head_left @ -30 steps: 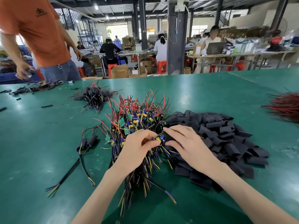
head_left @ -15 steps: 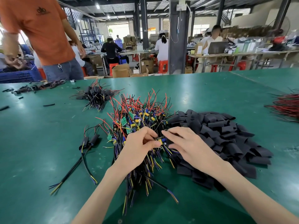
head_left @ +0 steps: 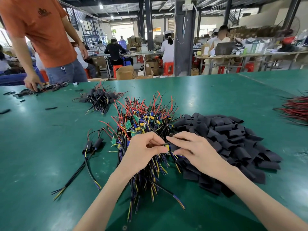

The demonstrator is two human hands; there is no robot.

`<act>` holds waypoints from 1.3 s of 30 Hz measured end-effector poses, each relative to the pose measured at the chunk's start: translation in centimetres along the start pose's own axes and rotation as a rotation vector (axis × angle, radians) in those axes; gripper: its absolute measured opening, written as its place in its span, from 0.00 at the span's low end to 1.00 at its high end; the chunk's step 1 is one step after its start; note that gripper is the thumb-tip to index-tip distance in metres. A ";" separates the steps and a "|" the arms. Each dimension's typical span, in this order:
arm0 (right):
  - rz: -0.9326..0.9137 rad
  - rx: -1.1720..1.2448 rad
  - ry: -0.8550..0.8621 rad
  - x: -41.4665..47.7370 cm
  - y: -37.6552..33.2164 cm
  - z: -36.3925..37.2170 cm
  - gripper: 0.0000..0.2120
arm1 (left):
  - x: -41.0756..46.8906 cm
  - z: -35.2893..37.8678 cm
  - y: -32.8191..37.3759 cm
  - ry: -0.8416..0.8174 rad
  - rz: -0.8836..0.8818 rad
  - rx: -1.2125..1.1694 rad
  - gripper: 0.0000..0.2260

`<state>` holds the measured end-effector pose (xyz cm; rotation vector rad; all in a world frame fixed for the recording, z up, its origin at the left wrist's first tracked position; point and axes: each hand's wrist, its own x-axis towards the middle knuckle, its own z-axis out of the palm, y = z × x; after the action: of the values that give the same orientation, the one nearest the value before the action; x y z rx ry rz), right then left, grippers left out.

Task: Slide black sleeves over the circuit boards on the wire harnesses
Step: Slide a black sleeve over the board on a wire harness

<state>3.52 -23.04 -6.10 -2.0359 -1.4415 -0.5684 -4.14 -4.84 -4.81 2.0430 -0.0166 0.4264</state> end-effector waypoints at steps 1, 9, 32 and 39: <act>0.009 0.025 -0.018 0.0 0.0 0.0 0.19 | 0.0 0.1 0.0 -0.004 0.001 0.016 0.07; -0.080 -0.205 0.044 0.0 -0.6 0.2 0.16 | 0.0 0.4 -0.4 0.015 -0.116 -0.034 0.09; 0.271 0.145 -0.078 0.5 -0.6 0.0 0.21 | 0.2 0.4 -0.5 0.077 -0.048 -0.124 0.12; 0.300 0.051 -0.186 0.3 -0.7 0.7 0.26 | 0.1 1.1 -0.7 0.078 0.020 0.021 0.09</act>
<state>2.98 -22.22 -6.32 -2.2560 -1.2030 -0.2204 -3.60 -5.40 -5.83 2.0472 0.0154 0.5206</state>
